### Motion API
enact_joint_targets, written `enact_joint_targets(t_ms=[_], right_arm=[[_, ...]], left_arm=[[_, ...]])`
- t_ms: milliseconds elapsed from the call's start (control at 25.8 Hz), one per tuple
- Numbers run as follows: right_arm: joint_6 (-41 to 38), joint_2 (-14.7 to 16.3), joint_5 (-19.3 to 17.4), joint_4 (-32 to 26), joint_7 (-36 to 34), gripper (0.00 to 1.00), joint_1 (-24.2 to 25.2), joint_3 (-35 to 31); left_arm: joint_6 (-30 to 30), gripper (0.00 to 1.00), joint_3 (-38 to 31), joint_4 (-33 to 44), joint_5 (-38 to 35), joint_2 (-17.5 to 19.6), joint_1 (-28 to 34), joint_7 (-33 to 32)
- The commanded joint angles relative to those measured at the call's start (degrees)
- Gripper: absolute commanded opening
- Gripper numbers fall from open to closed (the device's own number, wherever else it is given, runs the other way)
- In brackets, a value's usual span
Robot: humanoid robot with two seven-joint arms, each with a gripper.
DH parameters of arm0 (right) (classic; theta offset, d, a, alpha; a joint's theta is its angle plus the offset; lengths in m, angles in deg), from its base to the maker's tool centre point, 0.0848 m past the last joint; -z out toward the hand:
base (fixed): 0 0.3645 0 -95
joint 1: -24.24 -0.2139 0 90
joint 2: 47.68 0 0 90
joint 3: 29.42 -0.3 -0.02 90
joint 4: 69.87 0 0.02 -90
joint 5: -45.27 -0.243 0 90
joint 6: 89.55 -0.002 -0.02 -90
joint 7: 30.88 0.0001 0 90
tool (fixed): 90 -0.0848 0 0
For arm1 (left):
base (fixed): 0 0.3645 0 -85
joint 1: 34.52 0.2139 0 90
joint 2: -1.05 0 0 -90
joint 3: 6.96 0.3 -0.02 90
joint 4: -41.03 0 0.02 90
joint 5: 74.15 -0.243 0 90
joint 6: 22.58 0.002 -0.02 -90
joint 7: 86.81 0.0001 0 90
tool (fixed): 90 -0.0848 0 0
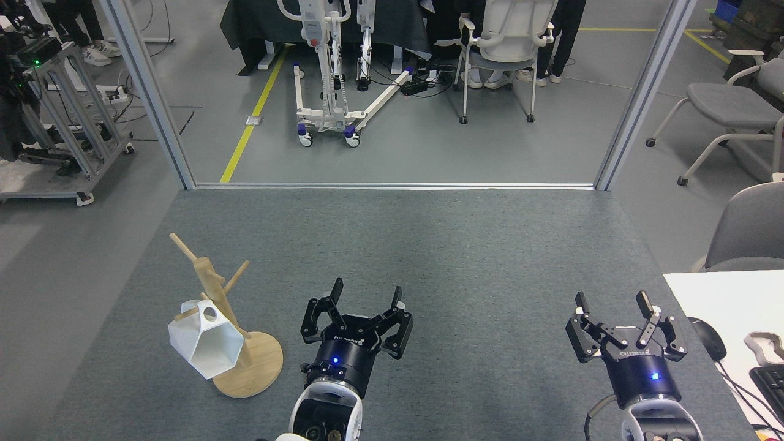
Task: Hang cup on storage rack
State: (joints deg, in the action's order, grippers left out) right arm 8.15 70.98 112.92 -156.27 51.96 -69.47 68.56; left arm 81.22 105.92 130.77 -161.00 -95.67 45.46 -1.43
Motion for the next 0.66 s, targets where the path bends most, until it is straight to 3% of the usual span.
enact_joint_targets(t_ms=[0,620], right_arm=[[0.21,-0.1,-0.77,0.01,0.13,1.0,0.2,0.03],[0.56,-0.72,-1.82,0.36,-0.13,1.0,-0.15,-0.06]], left_arm=[[2.37,0.99,-0.46,-0.54,0.19,0.3,0.09,0.14],[3.16,0.99,-0.55,-1.68,0.54,2.32,-1.14,2.16]])
